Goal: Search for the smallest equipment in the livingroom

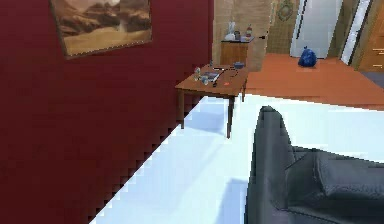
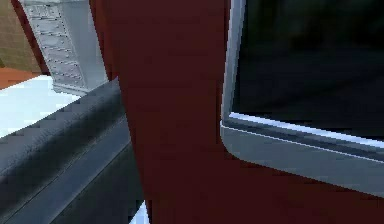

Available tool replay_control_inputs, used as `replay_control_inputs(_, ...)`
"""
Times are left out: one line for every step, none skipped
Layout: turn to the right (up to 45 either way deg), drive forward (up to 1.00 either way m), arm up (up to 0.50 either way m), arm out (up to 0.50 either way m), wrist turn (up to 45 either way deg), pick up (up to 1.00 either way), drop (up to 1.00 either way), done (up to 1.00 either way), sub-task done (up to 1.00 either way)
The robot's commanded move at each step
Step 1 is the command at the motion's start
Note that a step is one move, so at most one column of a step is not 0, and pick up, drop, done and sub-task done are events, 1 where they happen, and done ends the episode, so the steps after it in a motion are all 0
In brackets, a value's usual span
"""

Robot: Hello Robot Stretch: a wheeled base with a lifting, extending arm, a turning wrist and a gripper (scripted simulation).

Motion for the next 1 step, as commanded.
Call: replay_control_inputs(-6.0,0.0,0.0,0.0,0.0,0.0,0.0,0.0,0.0)
